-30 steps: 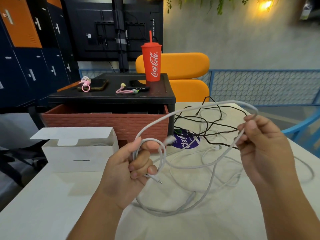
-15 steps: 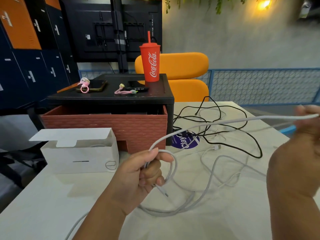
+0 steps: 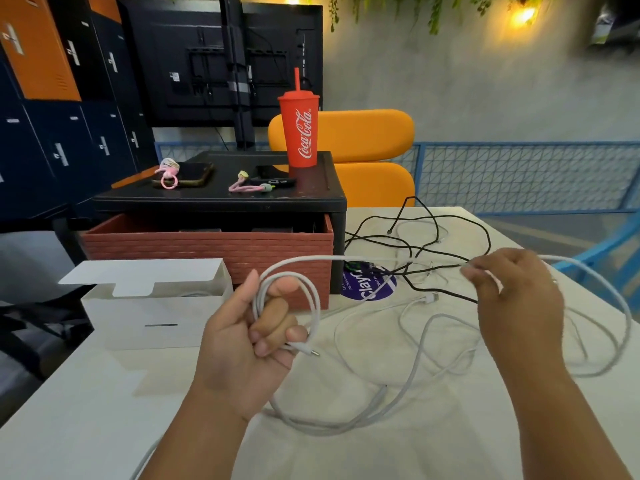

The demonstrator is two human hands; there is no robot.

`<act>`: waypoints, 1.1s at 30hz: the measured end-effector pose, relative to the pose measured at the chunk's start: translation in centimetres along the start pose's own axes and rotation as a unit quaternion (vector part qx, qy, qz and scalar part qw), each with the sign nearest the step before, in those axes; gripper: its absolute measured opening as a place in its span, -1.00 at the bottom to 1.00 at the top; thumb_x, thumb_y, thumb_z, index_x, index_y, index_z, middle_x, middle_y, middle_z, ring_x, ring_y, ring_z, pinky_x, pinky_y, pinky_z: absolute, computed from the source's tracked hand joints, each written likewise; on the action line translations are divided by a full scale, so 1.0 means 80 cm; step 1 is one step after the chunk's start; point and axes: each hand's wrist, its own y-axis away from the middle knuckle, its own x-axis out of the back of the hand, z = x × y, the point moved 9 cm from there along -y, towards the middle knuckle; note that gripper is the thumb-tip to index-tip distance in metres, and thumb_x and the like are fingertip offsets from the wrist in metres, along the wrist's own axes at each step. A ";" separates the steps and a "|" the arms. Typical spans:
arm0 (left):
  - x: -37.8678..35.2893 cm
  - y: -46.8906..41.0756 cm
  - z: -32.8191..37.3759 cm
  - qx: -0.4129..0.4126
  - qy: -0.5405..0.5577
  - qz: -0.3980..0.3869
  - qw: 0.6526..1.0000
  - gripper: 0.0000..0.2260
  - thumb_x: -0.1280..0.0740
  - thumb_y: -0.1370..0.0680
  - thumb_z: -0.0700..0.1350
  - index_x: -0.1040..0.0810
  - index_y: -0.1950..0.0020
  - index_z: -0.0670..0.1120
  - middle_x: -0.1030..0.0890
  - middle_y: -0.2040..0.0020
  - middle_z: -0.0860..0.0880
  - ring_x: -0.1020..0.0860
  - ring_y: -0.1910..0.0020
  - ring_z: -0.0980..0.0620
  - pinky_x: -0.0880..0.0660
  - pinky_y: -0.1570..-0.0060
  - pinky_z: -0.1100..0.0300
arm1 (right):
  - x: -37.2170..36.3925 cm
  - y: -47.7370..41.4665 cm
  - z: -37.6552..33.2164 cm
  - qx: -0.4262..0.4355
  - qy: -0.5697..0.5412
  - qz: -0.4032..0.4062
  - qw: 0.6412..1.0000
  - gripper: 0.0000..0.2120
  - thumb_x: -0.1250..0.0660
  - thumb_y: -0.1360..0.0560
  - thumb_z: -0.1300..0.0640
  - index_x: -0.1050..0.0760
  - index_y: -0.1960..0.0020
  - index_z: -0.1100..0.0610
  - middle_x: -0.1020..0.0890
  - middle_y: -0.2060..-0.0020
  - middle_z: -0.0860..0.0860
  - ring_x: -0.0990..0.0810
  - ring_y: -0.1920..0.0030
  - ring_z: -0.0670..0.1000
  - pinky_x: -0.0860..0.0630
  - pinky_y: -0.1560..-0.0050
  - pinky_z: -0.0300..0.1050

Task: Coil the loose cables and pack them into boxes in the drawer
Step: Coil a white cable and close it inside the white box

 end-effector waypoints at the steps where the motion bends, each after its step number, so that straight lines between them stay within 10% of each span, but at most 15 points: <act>1: 0.003 -0.001 0.004 -0.014 0.017 0.013 1.000 -0.70 -0.31 -0.35 0.06 -0.61 0.35 -0.16 -0.11 0.60 0.06 -0.09 0.65 0.15 -0.37 0.57 0.32 | -0.017 0.004 -0.004 0.008 0.019 -0.067 0.998 -0.91 -0.37 -0.45 0.27 -0.64 0.14 0.27 -0.59 0.11 0.18 -0.50 0.05 0.21 -0.15 0.14 -0.26; 8: 0.043 -0.006 0.025 -0.087 0.079 0.113 0.987 -0.59 -0.07 -0.62 -0.02 -0.64 0.09 -0.22 -0.22 0.56 0.06 -0.22 0.62 0.15 -0.46 0.41 0.36 | -0.065 0.029 -0.021 0.039 0.041 -0.277 0.959 -0.85 -0.34 -0.49 0.09 -0.55 0.26 -0.02 -0.59 0.20 -0.02 -0.35 0.01 -0.02 -0.17 0.24 -0.16; 15: 0.041 -0.007 0.034 -0.142 0.071 0.106 0.982 -0.70 -0.06 -0.62 -0.11 -0.45 -0.16 -0.27 -0.42 0.43 0.02 -0.41 0.44 0.12 -0.43 0.07 0.25 | -0.096 0.081 -0.044 0.042 -0.049 -0.506 0.860 -0.75 -0.42 -0.41 0.07 -0.51 0.42 -0.10 -0.51 0.44 -0.11 -0.41 0.40 -0.19 -0.35 0.29 -0.32; 22: 0.020 -0.002 0.033 -0.181 -0.158 0.075 0.968 -0.78 -0.05 -0.64 -0.10 -0.48 0.00 -0.05 -0.62 0.28 -0.04 -0.60 0.19 0.01 -0.51 0.02 0.11 | -0.096 0.120 -0.080 0.057 -0.108 -0.616 0.778 -0.71 -0.33 -0.48 0.16 -0.52 0.38 -0.09 -0.54 0.44 -0.15 -0.59 0.30 -0.18 -0.44 0.16 -0.27; 26: -0.004 0.003 0.015 -0.193 -0.472 0.026 0.860 -0.79 -0.10 -0.47 0.18 -0.47 0.03 0.44 -0.60 0.15 0.03 -0.54 0.01 0.17 -0.36 -0.16 0.29 | -0.094 0.125 -0.089 0.045 -0.147 -0.633 0.759 -0.65 -0.25 -0.53 0.20 -0.52 0.37 -0.10 -0.51 0.41 -0.15 -0.57 0.33 -0.19 -0.45 0.16 -0.32; 30: -0.008 0.005 -0.019 -0.154 -0.596 -0.056 0.786 -0.57 -0.12 -0.44 0.28 -0.49 -0.05 -0.02 -0.49 0.31 0.05 -0.47 0.29 0.19 -0.44 0.19 0.32 | -0.083 0.108 -0.102 0.049 -0.216 -0.573 0.789 -0.80 -0.21 -0.44 -0.03 -0.53 0.31 -0.09 -0.42 0.49 -0.17 -0.40 0.43 -0.20 -0.35 0.29 -0.35; 33: -0.012 0.004 -0.026 -0.134 -0.573 -0.071 0.805 -0.38 -0.16 -0.36 0.32 -0.52 0.07 -0.25 -0.40 0.37 0.06 -0.36 0.35 0.11 -0.35 0.26 0.18 | -0.072 0.081 -0.098 0.020 -0.274 -0.484 0.831 -0.77 -0.24 -0.42 -0.12 -0.57 0.31 -0.05 -0.38 0.56 -0.18 -0.33 0.49 -0.20 -0.25 0.41 -0.45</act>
